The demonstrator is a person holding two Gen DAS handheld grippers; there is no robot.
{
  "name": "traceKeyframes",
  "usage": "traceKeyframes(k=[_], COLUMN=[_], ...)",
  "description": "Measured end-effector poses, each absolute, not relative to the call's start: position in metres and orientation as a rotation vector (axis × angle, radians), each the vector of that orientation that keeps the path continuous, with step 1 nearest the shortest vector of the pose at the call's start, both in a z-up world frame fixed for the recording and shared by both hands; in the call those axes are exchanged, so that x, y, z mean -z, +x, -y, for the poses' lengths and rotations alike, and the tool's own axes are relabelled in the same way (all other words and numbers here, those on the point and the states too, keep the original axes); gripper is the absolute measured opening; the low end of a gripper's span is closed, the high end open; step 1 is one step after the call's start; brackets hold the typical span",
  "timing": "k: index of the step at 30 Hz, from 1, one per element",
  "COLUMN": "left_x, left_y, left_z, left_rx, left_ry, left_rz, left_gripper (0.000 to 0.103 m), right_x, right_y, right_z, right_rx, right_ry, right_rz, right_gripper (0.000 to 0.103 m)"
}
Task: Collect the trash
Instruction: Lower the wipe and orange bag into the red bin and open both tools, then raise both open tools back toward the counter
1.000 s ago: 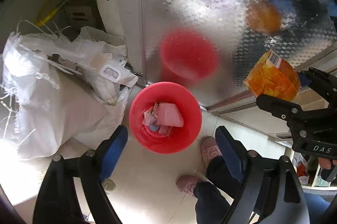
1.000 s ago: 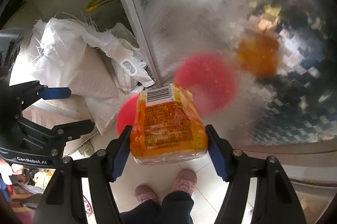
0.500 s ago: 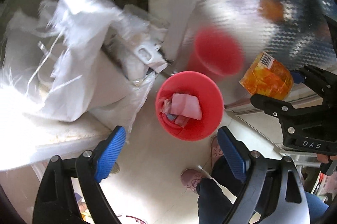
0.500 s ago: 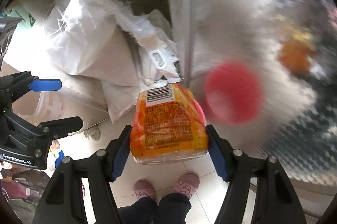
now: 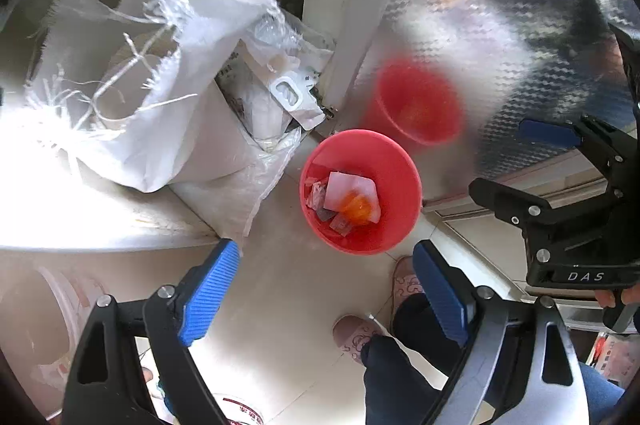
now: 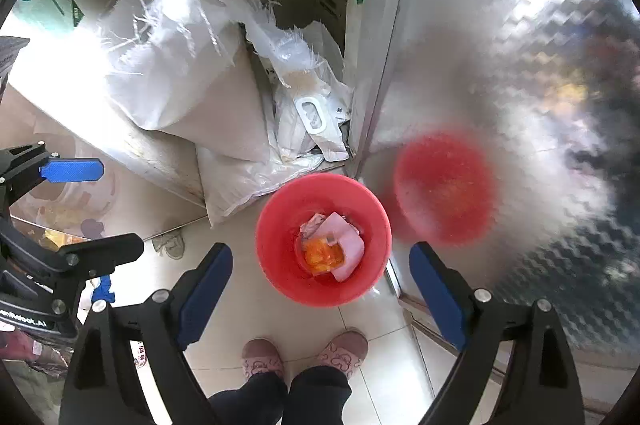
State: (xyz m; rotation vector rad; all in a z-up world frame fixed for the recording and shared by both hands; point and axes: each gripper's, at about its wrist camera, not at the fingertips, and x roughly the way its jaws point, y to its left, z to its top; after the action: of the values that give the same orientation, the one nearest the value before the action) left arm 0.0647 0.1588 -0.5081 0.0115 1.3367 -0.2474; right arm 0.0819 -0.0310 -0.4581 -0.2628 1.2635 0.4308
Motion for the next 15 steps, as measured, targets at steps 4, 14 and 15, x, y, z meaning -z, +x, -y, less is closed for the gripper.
traceKeyframes(k=[4, 14, 15], left_x=[0.474, 0.330, 0.316], left_y=[0.052, 0.028, 0.028], left_z=[-0.159, -0.166, -0.166], left_rx=[0.238, 0.222, 0.224], left_ry=[0.030, 0.021, 0.015], left_rz=[-1.314, -1.226, -1.213], left_gripper=[0.088, 0.088, 0.088], right_x=[0.428, 0.293, 0.278], right_y=[0.071, 0.045, 0.044], right_z=[0.032, 0.031, 0.032], right_rx=[-0.415, -0.429, -0.424], right_ry=[-0.268, -0.252, -0.254], right_rz=[-1.242, -1.128, -1.111], right_gripper=[0.090, 0.096, 0.097])
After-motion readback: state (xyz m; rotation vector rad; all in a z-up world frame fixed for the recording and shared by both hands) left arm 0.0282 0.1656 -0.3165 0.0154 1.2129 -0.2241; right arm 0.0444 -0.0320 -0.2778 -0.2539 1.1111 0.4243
